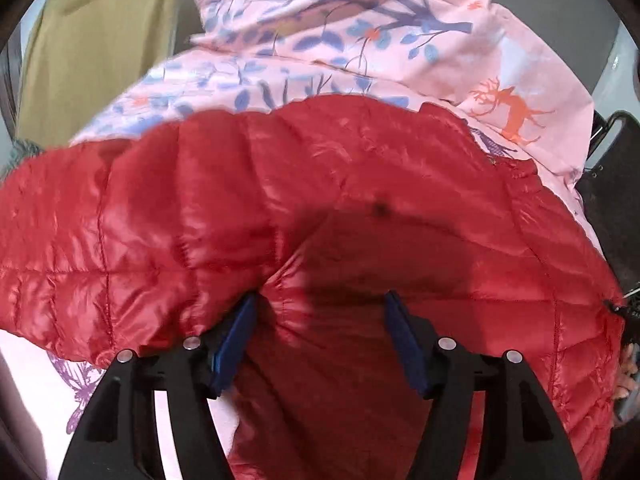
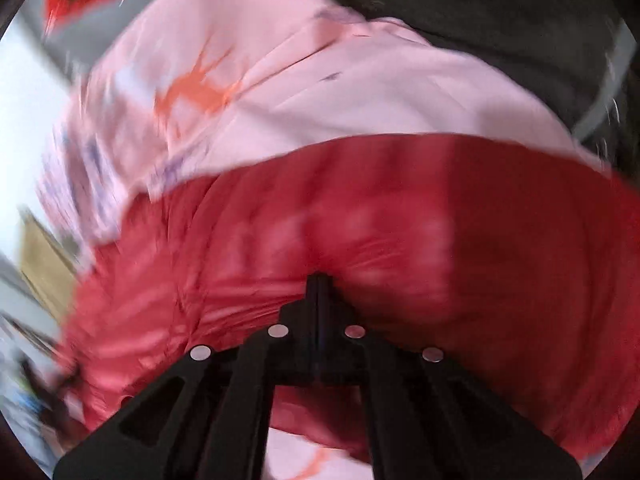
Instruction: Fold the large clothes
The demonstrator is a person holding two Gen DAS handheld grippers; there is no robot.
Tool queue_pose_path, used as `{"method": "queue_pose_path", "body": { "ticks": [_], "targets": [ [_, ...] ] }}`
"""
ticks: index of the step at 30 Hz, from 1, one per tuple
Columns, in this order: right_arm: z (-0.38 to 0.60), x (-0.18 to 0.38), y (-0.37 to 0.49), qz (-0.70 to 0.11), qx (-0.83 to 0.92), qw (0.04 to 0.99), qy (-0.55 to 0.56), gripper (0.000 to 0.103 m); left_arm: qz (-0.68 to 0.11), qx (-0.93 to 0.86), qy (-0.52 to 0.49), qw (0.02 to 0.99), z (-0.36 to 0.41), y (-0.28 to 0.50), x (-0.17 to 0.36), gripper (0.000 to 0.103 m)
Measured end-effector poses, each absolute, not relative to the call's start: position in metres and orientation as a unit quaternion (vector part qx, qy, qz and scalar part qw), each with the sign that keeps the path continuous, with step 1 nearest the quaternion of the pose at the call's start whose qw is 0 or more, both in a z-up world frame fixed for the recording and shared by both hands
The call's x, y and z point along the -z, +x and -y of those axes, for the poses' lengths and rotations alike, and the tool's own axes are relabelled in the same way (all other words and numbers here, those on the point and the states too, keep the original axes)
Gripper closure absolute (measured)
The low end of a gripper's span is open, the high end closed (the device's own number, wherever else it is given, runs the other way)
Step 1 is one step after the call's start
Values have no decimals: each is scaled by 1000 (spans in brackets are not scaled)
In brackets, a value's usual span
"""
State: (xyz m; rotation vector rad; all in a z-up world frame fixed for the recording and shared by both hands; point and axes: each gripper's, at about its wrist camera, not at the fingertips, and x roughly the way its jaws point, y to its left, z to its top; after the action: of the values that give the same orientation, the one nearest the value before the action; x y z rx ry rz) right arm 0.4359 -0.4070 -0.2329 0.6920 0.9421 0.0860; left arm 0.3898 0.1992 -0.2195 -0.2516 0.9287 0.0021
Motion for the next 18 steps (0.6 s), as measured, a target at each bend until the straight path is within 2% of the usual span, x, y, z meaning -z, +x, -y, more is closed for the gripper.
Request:
{"method": "queue_pose_path", "body": {
  "ticks": [3, 6, 8, 10, 11, 15, 17, 18],
  "targets": [
    [450, 242, 423, -416, -19, 815, 403, 103, -440, 16, -172, 881, -215, 386, 217, 37],
    [459, 224, 407, -397, 38, 838, 373, 102, -436, 4, -200, 877, -222, 381, 209, 37],
    [457, 198, 386, -370, 98, 866, 322, 92, -429, -10, -192, 883, -215, 376, 197, 37],
    [446, 178, 373, -348, 85, 879, 315, 58, -416, 6, -172, 893, -195, 373, 179, 36],
    [435, 169, 370, -341, 70, 884, 312, 53, -411, 28, -162, 897, -177, 371, 170, 34],
    [367, 147, 381, -355, -42, 893, 272, 51, -408, 102, -125, 899, -101, 371, 151, 20],
    [319, 141, 387, -370, -116, 892, 230, 50, -411, 133, -98, 896, -61, 370, 149, 19],
    [303, 141, 386, -377, -140, 891, 211, 47, -411, 145, -81, 896, -42, 370, 151, 19]
  ]
}}
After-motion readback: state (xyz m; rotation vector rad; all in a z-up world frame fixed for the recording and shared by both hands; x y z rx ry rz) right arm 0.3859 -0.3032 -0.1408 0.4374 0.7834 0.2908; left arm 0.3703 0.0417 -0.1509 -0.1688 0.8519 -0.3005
